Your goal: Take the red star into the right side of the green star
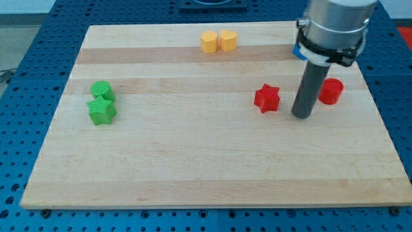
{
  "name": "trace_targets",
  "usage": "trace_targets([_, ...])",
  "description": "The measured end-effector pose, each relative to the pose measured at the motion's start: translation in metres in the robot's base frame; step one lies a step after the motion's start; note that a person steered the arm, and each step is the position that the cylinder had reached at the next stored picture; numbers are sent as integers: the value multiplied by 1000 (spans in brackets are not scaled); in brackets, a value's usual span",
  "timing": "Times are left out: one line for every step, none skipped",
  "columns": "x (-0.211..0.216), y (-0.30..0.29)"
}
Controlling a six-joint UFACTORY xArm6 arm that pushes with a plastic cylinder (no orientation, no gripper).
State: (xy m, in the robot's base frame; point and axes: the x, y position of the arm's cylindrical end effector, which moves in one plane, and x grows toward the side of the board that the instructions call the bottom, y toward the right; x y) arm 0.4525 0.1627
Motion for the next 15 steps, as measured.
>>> trace_targets([-15, -1])
trace_targets([-11, -21])
trace_targets([-9, -50])
trace_targets([-9, -76])
trace_targets([-9, -104])
trace_targets([-9, -130])
trace_targets([-9, -145])
trace_targets([-6, -116])
trace_targets([-40, -112])
trace_targets([-55, -121])
trace_targets([-56, -140])
trace_targets([-49, -165])
trace_targets([-37, -188])
trace_targets([-28, -209])
trace_targets([-20, -228])
